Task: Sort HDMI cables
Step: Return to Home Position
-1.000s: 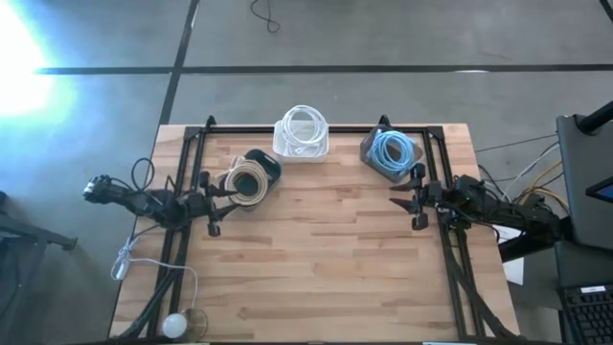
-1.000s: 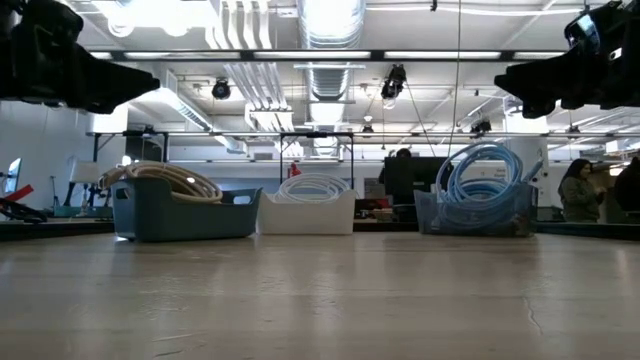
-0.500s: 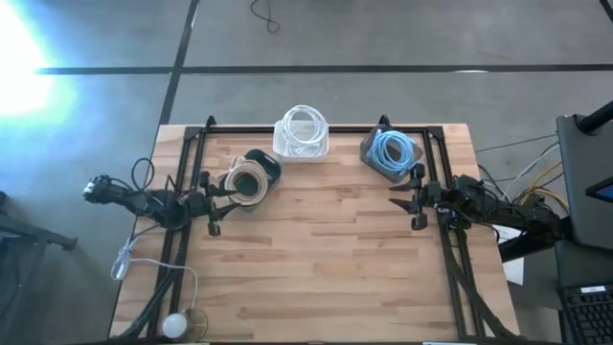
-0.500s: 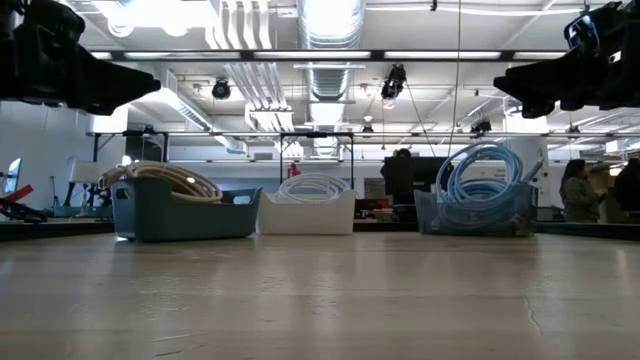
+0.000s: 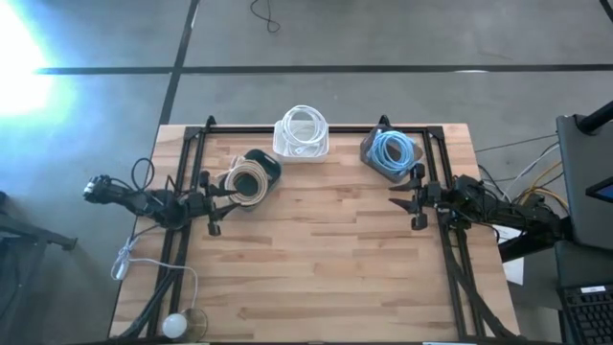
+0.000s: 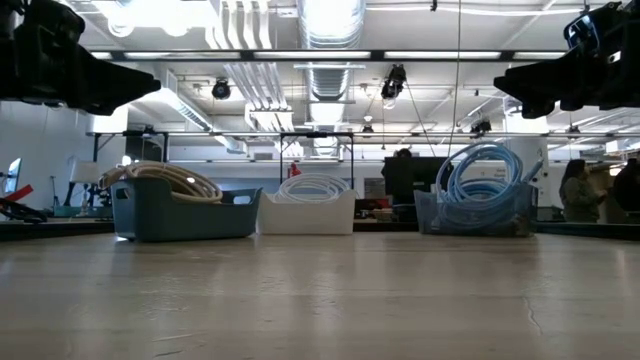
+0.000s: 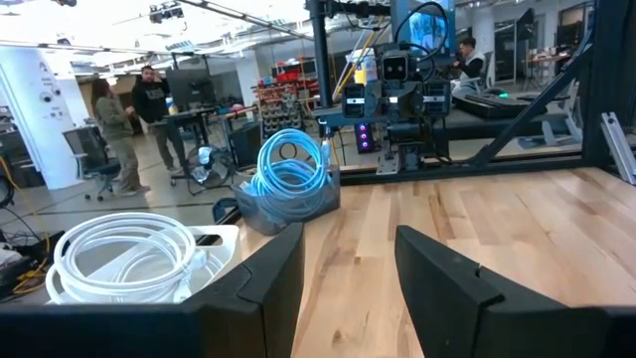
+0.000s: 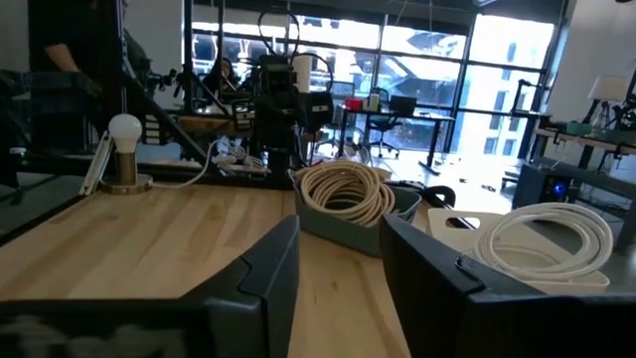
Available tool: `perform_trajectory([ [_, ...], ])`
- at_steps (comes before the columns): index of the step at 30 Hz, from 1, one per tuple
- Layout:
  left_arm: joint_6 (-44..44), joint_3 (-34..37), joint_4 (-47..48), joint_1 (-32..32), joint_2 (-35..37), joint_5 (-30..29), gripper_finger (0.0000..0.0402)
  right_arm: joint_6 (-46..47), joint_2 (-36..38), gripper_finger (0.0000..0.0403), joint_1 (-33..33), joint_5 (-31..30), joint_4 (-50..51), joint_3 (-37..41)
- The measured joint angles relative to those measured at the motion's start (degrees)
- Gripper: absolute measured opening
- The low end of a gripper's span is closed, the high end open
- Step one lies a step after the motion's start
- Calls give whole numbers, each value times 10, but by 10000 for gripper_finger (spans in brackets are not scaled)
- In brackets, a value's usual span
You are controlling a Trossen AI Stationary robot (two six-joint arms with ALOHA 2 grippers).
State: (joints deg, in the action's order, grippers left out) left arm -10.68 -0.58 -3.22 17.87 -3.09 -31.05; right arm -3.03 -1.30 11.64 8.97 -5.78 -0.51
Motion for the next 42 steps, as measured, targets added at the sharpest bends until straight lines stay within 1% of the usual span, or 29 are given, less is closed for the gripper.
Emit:
perform_trajectory([
  [5,0,0,0,0,0,-1,163,0,0,141,0,0,0,0],
  [15,0,0,0,0,0,-1,163,0,0,127,0,0,0,0],
  [31,0,0,0,0,0,-1,163,0,0,141,0,0,0,0],
  [42,0,0,0,0,0,-1,163,0,0,125,0,0,0,0],
])
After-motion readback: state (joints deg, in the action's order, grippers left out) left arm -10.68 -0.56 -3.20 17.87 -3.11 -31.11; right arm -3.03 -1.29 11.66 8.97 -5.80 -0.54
